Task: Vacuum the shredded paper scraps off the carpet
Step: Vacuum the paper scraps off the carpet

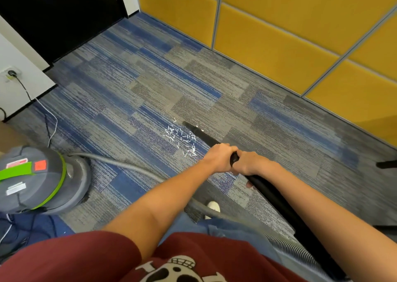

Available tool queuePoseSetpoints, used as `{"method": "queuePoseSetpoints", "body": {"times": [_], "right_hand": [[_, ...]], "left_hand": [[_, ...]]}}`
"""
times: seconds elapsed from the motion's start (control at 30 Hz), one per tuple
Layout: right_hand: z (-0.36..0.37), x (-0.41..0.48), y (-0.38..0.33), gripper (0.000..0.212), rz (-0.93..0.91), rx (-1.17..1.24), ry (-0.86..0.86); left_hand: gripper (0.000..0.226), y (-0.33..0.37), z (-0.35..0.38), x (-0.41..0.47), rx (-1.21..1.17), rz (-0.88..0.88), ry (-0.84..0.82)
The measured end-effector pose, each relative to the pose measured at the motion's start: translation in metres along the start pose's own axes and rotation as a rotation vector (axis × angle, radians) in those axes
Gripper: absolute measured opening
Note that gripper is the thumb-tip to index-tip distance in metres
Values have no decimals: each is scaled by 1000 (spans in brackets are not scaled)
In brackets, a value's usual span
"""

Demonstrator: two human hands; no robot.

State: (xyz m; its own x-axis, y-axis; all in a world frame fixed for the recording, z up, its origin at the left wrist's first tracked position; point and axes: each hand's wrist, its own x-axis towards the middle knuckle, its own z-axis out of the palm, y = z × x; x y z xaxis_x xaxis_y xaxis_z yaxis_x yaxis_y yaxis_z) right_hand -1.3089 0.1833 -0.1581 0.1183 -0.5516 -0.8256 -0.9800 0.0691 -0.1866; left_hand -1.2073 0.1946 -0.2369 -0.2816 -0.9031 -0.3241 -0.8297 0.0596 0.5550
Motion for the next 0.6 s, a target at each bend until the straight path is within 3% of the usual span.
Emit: {"method": "queuePoseSetpoints", "body": {"times": [0.37,0.6], "right_hand": [[2,-10,14,40,-6,-27,-16],[16,-16,-6,43,-111,-89,-64]], "left_hand": [[53,13,6,-2,94,40,24],[43,-14,9,-22,120,-38,38]]}}
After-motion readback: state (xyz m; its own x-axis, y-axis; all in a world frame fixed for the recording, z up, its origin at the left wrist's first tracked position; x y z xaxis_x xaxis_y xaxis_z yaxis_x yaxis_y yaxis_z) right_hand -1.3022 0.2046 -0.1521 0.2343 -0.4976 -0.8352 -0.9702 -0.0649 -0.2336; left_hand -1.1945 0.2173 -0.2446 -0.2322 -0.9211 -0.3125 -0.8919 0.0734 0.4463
